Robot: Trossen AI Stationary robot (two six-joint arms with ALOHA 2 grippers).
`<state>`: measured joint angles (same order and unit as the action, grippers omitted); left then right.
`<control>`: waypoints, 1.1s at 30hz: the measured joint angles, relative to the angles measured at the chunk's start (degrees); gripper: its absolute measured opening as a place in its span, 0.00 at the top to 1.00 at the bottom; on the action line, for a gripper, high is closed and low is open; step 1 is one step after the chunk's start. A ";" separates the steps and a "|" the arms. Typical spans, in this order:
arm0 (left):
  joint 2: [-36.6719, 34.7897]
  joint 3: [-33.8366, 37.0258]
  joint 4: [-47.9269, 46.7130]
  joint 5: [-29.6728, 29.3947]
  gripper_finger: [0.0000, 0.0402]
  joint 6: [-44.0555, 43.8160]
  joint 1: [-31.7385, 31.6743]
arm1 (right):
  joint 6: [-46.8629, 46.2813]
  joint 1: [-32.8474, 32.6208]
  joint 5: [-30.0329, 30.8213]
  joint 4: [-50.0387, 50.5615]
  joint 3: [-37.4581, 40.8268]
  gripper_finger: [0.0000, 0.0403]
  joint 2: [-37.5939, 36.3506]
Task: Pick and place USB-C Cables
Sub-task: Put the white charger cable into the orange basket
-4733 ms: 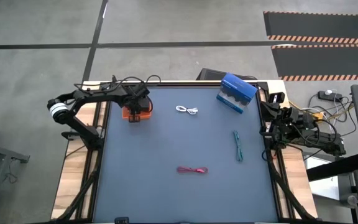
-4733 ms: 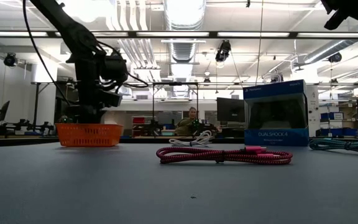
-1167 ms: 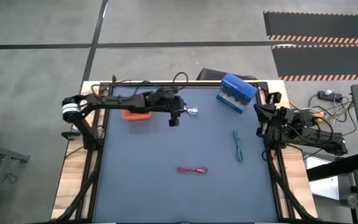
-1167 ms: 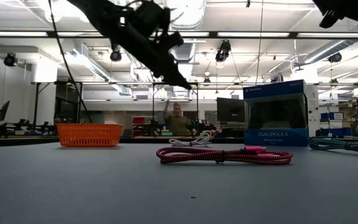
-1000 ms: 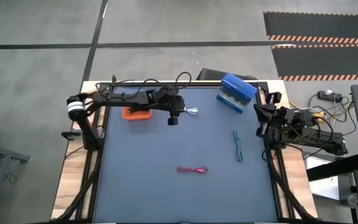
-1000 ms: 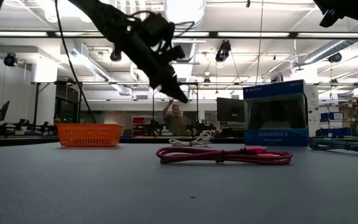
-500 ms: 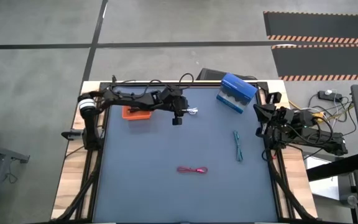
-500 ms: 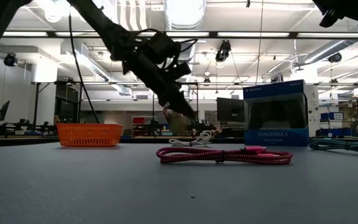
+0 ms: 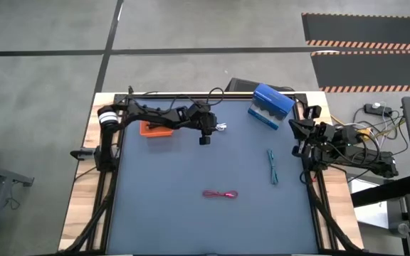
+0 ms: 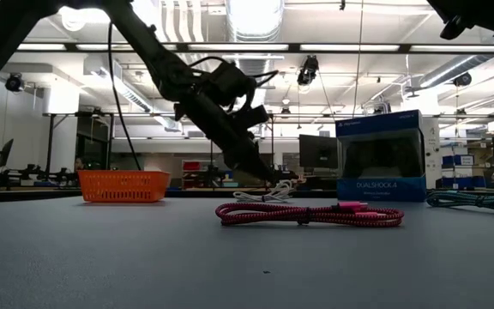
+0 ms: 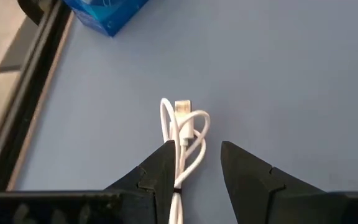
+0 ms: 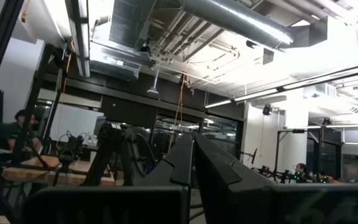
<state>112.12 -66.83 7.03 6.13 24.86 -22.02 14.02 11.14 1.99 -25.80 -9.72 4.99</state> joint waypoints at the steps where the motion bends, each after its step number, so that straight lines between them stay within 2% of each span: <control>1: 0.19 0.00 0.00 0.00 0.72 -0.42 0.00 | -0.15 0.00 0.06 0.01 0.00 0.98 0.00; 12: 0.37 0.17 0.02 -0.68 0.72 -3.49 0.00 | 0.10 0.01 1.18 0.28 0.00 0.98 0.02; 28: 0.49 0.24 0.18 -0.72 0.71 -3.45 -0.50 | -0.02 0.02 1.15 0.96 0.00 0.98 0.01; 33: 0.80 0.37 0.09 -0.75 0.66 -3.56 -0.48 | -0.02 0.02 1.15 1.07 0.00 0.98 0.02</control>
<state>112.92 -66.46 7.11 5.38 21.29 -22.50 14.00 11.16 3.14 -24.73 -9.72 5.02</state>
